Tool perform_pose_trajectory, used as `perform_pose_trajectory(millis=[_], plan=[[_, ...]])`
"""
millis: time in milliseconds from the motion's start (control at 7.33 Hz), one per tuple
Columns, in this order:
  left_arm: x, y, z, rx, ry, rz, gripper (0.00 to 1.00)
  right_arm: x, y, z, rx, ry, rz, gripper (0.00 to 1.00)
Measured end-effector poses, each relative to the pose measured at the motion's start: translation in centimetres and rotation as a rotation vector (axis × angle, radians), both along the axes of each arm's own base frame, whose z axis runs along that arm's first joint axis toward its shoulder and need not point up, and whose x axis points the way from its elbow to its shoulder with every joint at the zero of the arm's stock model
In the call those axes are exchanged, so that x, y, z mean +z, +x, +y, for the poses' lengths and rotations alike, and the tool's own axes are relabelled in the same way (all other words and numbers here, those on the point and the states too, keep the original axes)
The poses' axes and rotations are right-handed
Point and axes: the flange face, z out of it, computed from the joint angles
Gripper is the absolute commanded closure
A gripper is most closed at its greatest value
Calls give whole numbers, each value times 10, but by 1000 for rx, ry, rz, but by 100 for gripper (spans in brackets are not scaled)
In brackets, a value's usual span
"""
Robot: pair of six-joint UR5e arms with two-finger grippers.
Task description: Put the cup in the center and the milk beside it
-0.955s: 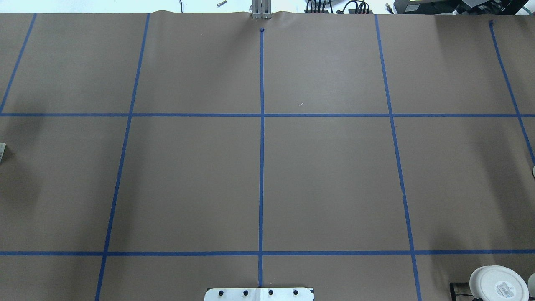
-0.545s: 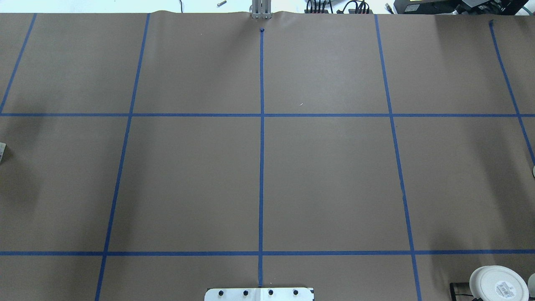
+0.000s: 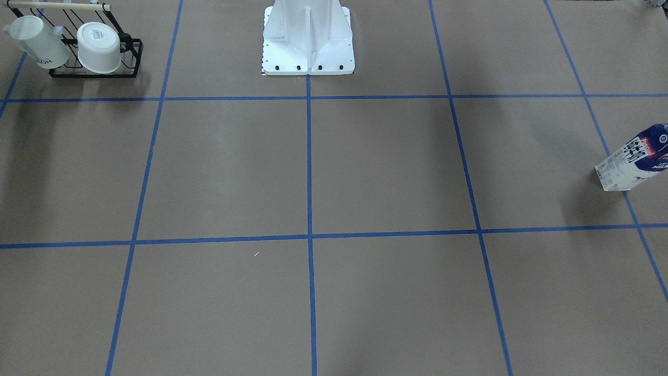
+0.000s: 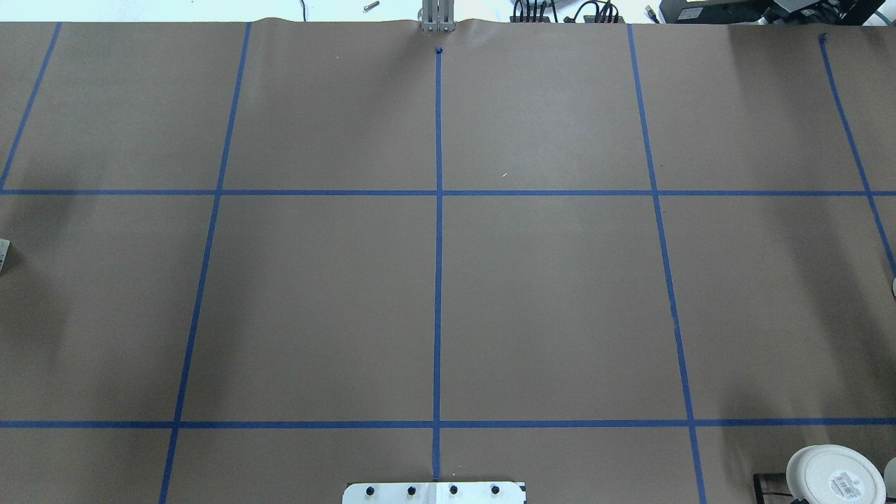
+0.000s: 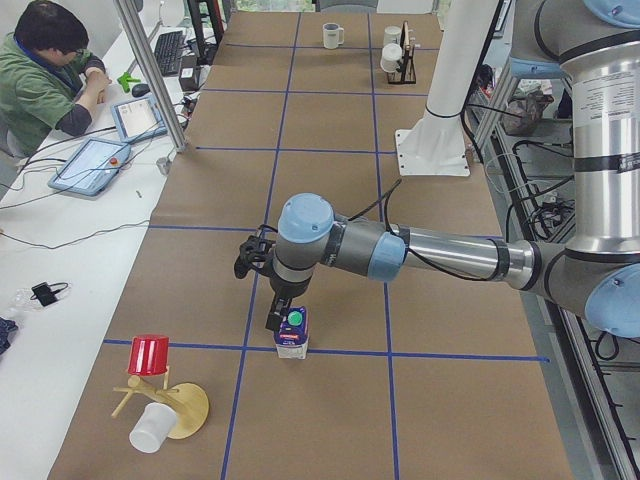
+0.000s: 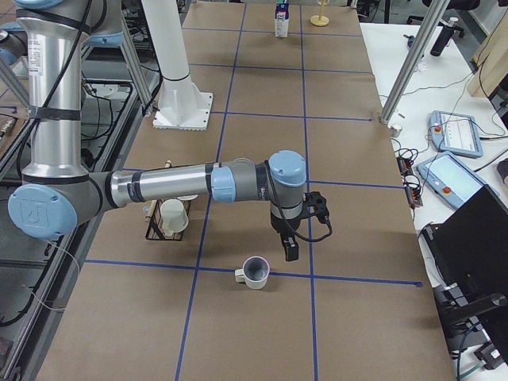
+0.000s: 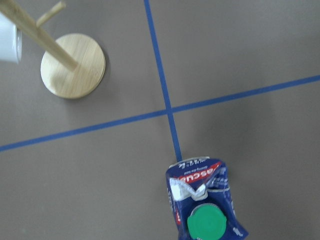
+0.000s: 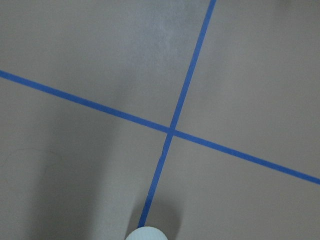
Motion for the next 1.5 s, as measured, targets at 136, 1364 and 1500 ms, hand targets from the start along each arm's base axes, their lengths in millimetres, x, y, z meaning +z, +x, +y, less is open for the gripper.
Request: perform_pose_trajectory(millis=[136,1364,1500], plan=[[-14,-1,-11,-7,44,0,1,0,-1,-10,3,25,-11,0],[-29,-1,-16,-20,127,9,1,86,-84,107,87,-91,-101,58],[-30,-1,-15,-21,136,9,1,95,-90,110,73,-98,-76,83]])
